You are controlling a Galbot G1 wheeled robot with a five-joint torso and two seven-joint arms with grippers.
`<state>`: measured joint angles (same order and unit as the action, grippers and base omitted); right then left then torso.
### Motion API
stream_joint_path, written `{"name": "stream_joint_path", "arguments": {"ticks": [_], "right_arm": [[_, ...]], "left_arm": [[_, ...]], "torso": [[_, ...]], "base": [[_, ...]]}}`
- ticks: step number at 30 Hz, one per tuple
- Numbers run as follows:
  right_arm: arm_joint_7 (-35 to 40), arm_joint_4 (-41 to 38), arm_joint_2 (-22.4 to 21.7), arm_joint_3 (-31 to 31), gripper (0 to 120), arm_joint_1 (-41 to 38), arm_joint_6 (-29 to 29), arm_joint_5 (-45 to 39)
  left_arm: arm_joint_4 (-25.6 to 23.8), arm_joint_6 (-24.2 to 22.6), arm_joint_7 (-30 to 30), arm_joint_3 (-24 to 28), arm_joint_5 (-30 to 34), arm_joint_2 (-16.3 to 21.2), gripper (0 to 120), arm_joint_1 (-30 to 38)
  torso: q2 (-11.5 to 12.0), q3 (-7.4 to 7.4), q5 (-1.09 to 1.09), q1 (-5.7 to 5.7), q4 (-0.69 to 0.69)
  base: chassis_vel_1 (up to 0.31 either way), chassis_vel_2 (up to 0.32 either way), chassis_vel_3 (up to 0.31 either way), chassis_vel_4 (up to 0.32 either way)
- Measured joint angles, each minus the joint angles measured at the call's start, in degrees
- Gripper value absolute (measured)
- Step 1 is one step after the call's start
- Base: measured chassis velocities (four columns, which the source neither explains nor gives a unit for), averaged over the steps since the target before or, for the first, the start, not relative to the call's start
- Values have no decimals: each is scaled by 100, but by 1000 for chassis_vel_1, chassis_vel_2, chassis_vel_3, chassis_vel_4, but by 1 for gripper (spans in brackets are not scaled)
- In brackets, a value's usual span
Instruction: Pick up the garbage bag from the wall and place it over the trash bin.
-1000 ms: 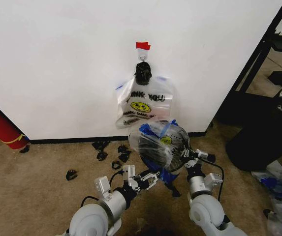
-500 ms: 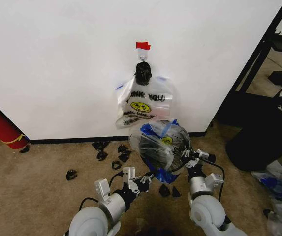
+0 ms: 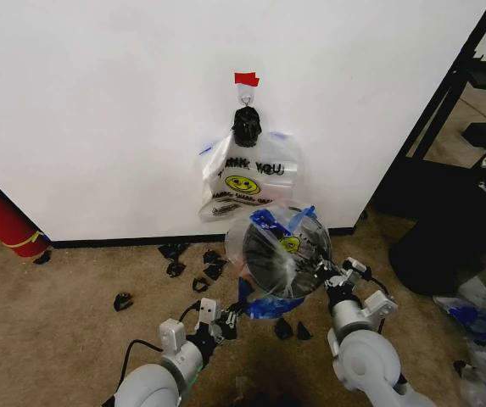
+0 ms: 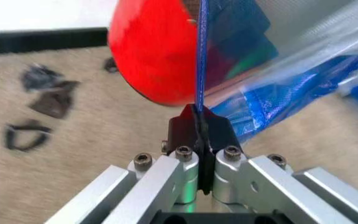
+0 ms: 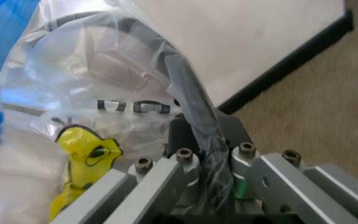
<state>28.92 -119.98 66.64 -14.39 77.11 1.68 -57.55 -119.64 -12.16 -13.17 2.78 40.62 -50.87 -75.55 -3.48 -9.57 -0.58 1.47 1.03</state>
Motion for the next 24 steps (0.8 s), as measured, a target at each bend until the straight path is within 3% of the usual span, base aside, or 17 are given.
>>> {"name": "stream_joint_path", "arguments": {"ticks": [6,13,16,21,24], "right_arm": [[1,-298,-97,-66,0,158,426,-292],[-93,-153,-112,-34,0,149,400,-49],[-94,-30,-79,-15,0,71,322,-4],[-61,232,-2,-7,0,-157,198,33],[-41,332,7,-21,0,-223,162,53]], "left_arm": [[430,177,3,-10,-488,-25,0,245],[445,438,329,-154,-516,67,1,76],[440,487,648,-222,-714,127,10,-65],[786,963,1352,-558,-1937,193,29,-201],[890,1221,1590,-696,-2337,207,37,-200]], "torso": [[0,0,0,0,1],[0,0,0,0,0],[-1,0,0,0,0],[-1,0,0,0,0],[-1,0,0,0,0]], "base": [[0,0,0,0],[0,0,0,0],[0,0,0,0],[0,0,0,0],[0,0,0,0]]}}
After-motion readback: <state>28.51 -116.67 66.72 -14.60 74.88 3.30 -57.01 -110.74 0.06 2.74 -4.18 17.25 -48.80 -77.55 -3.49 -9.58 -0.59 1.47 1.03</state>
